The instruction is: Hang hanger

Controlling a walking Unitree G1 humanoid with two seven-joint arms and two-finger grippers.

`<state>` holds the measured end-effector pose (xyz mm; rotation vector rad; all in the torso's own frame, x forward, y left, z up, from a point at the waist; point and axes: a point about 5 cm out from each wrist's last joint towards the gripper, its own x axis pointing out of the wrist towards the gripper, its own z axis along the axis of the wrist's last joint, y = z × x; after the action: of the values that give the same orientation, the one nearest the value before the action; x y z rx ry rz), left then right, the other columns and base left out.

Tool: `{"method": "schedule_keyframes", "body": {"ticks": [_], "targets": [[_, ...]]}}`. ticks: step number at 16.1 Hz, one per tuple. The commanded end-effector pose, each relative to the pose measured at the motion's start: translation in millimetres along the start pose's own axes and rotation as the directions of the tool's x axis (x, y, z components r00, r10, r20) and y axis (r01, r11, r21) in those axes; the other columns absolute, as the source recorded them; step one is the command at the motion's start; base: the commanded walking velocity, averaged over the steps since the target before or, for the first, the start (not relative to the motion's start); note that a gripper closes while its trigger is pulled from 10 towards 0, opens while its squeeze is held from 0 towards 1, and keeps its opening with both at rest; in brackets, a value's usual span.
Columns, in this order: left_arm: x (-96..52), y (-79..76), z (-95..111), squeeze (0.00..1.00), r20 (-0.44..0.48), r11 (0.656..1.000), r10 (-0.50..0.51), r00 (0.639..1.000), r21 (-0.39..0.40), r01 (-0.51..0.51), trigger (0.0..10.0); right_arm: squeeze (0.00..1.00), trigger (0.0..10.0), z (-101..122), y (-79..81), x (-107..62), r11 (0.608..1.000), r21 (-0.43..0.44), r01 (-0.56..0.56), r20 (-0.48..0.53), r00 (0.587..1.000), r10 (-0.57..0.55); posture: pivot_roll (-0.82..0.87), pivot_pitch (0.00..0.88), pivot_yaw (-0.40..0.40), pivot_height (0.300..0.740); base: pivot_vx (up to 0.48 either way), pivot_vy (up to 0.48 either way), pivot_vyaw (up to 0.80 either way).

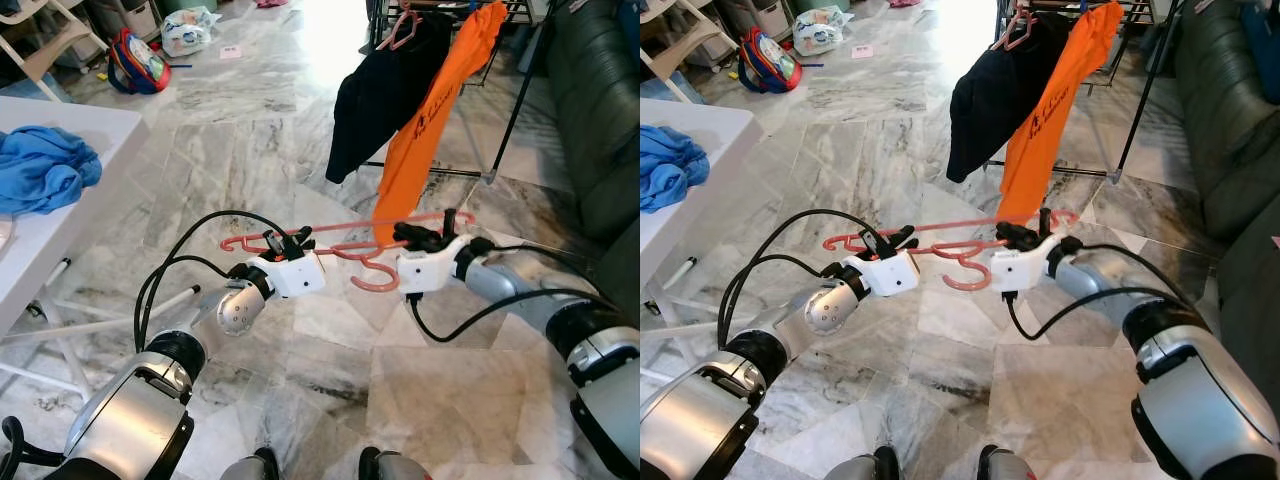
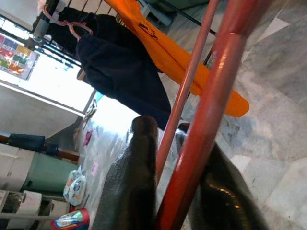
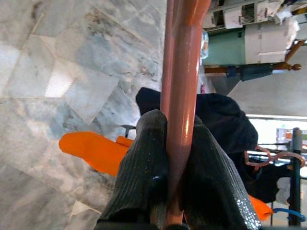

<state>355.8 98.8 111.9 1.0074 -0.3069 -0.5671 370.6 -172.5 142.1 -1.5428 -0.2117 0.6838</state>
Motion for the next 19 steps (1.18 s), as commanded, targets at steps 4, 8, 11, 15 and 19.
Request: {"method": "schedule_keyframes", "body": {"ticks": [4,8,11,15,19], "targets": [[-10.3,-15.1,7.5,1.00,0.125,0.989,-0.112,0.986,-0.083,0.123,10.0,0.00,0.0,-0.8,25.5,-3.2,0.994,0.055,-0.093,-0.029,0.995,0.095,-0.07,0.187,0.051,0.740,0.000,0.000,0.00],[-33.5,-43.6,-1.8,1.00,0.149,0.945,-0.301,0.942,-0.083,0.315,10.0,0.00,0.0,-5.8,36.5,-9.9,0.987,0.122,-0.107,-0.054,0.992,0.115,-0.08,0.187,0.051,0.740,0.000,0.000,0.00],[-40.0,-48.7,-3.2,1.00,0.162,0.939,-0.315,0.935,-0.089,0.332,10.0,0.00,0.0,-8.1,48.3,-15.5,0.978,0.164,-0.127,-0.070,0.988,0.140,-0.08,0.183,0.049,0.740,0.000,0.000,0.00],[-36.1,-45.0,8.9,1.00,0.246,0.939,-0.262,0.933,-0.157,0.306,10.0,0.00,0.0,-11.4,69.9,-26.3,0.960,0.234,-0.153,-0.094,0.979,0.179,-0.08,0.176,0.045,0.740,0.000,0.000,0.00],[-39.1,-43.0,5.4,1.00,0.223,0.948,-0.183,0.957,-0.217,0.232,10.0,0.00,0.0,-17.2,86.2,-35.1,0.934,0.332,-0.132,-0.161,0.967,0.195,-0.09,0.168,0.038,0.740,0.000,0.000,0.00]]}}
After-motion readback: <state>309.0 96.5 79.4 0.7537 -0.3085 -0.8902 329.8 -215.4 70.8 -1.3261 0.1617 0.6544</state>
